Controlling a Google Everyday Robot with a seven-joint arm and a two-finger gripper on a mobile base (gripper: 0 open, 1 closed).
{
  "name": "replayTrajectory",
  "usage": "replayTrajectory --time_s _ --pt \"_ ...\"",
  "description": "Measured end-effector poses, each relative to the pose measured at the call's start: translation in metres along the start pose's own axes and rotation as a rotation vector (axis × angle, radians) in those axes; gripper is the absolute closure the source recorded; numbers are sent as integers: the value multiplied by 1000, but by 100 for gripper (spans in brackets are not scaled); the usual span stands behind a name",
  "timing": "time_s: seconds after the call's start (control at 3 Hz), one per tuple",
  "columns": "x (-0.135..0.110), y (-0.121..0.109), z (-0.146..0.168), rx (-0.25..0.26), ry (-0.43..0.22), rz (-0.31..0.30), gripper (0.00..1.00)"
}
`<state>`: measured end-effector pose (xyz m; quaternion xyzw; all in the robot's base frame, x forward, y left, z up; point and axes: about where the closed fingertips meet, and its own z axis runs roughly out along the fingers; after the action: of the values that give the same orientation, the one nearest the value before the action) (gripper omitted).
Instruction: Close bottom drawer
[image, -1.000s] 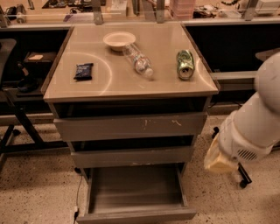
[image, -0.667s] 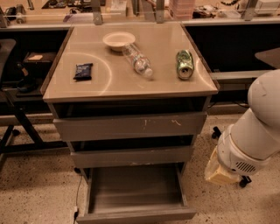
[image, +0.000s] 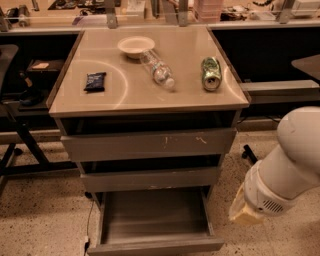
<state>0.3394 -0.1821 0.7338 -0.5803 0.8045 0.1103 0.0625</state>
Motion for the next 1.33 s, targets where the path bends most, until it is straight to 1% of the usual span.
replayTrajectory --time_s 0.33,0.67,1.0,1.33 --pt "22 6 84 -105 -13 55 100" --pt "41 7 156 -181 -14 104 100" --pt "56 10 201 -226 -12 151 100" --pt "56 11 206 -236 -14 155 100"
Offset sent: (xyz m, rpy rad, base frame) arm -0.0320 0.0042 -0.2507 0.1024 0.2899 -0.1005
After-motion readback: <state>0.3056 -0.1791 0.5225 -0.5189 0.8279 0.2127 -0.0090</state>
